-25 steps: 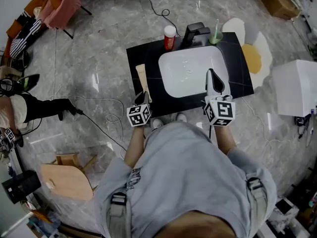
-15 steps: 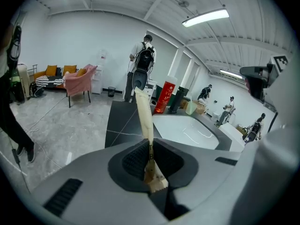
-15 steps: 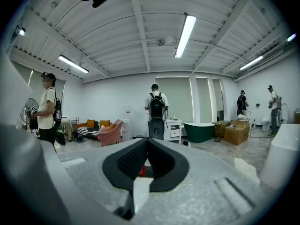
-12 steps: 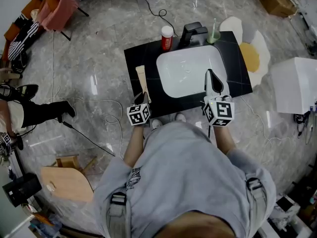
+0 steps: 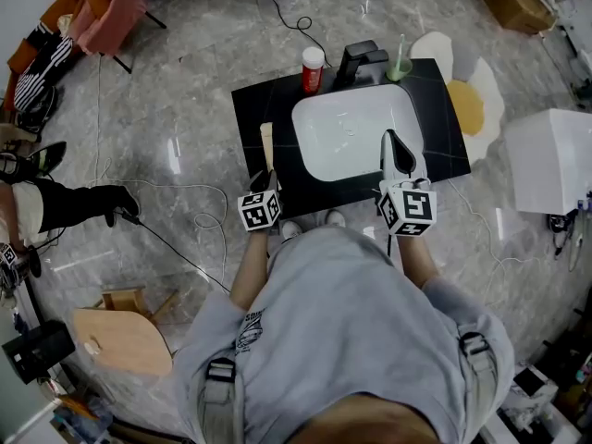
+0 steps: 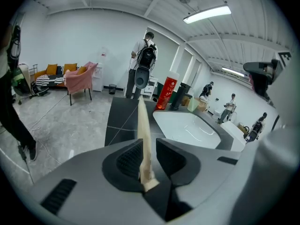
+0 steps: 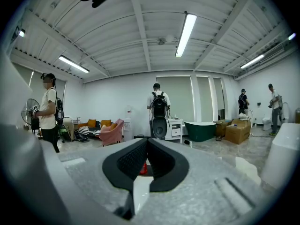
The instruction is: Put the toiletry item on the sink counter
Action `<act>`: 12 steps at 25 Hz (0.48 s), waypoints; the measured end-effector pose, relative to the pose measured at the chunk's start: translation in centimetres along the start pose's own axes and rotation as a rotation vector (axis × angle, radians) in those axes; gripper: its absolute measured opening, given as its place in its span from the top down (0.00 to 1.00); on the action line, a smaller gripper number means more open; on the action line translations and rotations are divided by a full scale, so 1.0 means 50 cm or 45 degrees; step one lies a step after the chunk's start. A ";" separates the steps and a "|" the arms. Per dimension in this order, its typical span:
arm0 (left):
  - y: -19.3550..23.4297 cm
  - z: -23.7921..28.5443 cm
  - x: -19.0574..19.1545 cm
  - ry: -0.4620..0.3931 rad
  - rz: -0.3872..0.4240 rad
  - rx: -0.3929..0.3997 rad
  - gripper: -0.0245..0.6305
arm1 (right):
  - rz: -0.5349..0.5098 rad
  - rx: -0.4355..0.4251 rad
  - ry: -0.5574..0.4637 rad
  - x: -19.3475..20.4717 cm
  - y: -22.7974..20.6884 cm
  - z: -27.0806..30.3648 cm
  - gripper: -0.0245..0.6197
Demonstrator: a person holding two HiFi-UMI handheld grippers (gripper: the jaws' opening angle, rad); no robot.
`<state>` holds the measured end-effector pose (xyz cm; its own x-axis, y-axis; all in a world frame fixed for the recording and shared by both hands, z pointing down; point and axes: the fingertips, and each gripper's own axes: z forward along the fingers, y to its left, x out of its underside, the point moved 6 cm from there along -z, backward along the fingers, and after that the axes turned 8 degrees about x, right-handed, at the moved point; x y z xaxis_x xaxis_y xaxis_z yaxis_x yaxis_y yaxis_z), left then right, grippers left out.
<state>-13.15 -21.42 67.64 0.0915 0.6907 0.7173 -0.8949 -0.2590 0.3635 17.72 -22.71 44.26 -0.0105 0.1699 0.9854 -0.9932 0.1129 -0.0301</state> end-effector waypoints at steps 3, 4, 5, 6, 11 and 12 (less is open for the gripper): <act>0.003 -0.003 0.005 0.017 -0.001 -0.011 0.83 | 0.001 -0.005 -0.001 -0.002 0.001 -0.001 0.96; 0.003 -0.005 0.005 0.015 -0.003 -0.014 0.83 | 0.001 -0.007 0.000 -0.002 0.001 -0.001 0.96; 0.003 -0.007 0.005 0.011 -0.005 -0.017 0.83 | 0.002 -0.008 0.000 -0.001 0.000 -0.001 0.96; 0.003 -0.009 0.005 0.006 -0.007 -0.021 0.83 | 0.002 -0.009 0.001 0.000 -0.001 0.000 0.96; -0.005 -0.018 -0.005 -0.029 -0.007 -0.028 0.83 | 0.003 -0.025 0.001 0.001 0.004 0.001 0.96; -0.007 -0.020 -0.010 -0.038 -0.006 -0.028 0.83 | 0.002 -0.030 0.000 0.000 0.006 0.001 0.96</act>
<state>-13.33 -20.97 66.57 0.1084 0.6711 0.7334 -0.9039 -0.2406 0.3537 17.43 -22.74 44.28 -0.0124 0.1701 0.9854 -0.9901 0.1355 -0.0359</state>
